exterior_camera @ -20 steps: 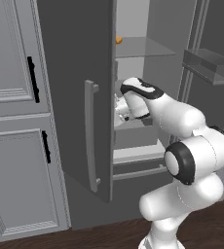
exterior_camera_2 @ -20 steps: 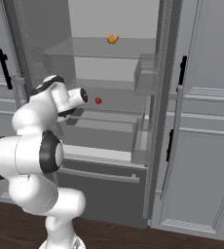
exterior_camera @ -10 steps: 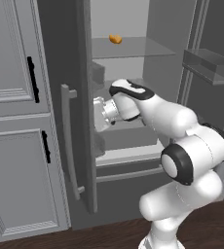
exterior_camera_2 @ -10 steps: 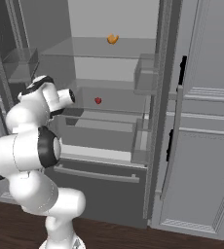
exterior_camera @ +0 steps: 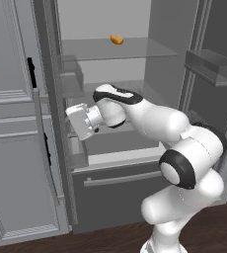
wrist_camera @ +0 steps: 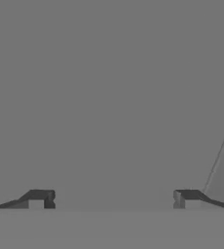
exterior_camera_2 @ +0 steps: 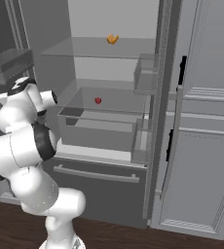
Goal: Take the strawberry from the fridge and place it on top of the pancake, located on the dining counter.
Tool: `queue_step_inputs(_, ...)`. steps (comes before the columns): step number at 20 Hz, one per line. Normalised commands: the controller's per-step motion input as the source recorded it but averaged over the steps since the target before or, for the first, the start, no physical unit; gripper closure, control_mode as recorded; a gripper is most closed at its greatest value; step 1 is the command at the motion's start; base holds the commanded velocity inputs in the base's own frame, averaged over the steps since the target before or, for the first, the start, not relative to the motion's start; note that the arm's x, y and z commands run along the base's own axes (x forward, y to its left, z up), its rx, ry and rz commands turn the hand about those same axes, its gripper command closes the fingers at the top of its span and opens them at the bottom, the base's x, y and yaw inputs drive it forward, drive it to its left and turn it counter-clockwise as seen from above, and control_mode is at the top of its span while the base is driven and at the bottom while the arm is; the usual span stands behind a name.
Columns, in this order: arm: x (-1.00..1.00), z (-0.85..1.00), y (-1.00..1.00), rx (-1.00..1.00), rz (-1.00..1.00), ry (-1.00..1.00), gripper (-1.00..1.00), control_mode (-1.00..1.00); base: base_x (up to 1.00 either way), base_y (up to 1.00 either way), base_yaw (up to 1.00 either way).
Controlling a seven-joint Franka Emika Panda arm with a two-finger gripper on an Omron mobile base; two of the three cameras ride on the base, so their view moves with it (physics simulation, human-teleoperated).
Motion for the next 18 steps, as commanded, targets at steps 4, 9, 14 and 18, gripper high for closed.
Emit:
queue_step_inputs(4,-0.50,0.01,0.58,0.00,0.01,-0.03,-1.00,-1.00,0.00,0.00,0.00)
queue_step_inputs(9,-0.20,0.16,0.00,0.00,0.00,-0.01,-1.00,-1.00,0.00,0.00,0.00)
queue_step_inputs(14,0.00,0.26,-0.71,0.00,-0.02,-0.01,-1.00,-1.00,0.00,0.00,0.00)
queue_step_inputs(18,0.00,0.10,-0.79,0.00,-0.03,-0.01,-1.00,-1.00,0.00,0.00,0.00)
